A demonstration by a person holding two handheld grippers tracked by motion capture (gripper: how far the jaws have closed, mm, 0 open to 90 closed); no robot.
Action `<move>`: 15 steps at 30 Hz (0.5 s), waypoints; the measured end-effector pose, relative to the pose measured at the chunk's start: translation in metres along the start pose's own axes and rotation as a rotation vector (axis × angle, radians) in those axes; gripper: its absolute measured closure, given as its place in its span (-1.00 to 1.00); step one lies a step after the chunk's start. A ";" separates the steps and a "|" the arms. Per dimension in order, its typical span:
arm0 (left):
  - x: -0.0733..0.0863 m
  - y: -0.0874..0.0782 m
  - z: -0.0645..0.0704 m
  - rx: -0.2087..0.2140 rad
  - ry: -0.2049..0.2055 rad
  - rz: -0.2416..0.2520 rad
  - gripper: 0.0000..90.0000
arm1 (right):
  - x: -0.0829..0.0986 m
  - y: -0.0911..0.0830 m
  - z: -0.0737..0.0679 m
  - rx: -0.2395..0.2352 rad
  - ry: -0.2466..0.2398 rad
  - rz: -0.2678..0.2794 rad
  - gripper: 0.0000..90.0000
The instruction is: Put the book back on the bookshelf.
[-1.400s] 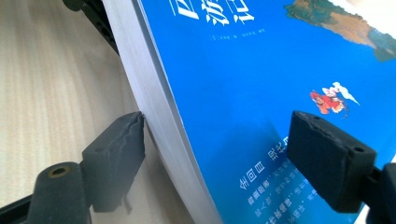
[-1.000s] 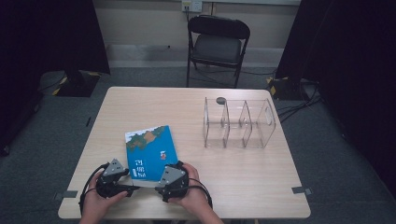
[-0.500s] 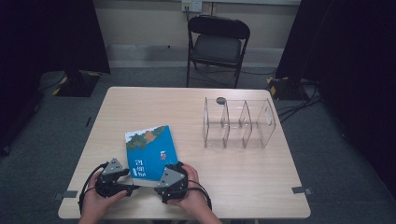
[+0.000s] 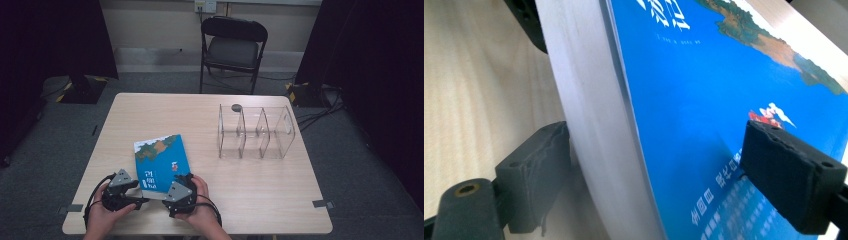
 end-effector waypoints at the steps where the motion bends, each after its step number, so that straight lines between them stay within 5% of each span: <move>1: 0.000 0.000 0.000 0.000 0.000 -0.001 -0.39 | 0.000 0.000 0.000 0.000 0.000 0.000 -0.69; 15: -0.001 0.000 -0.001 0.012 -0.014 0.002 -0.40 | -0.004 0.002 0.002 0.002 -0.052 0.007 -0.37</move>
Point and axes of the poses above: each handheld gripper's, and its own axes: y roughly forward along the jaws, x roughly out of its underside, z roughly to its right, the point moved 2 cm from there along y, roughly forward along the jaws, and after that the axes turned 11 degrees about y, right-handed, at the moved point
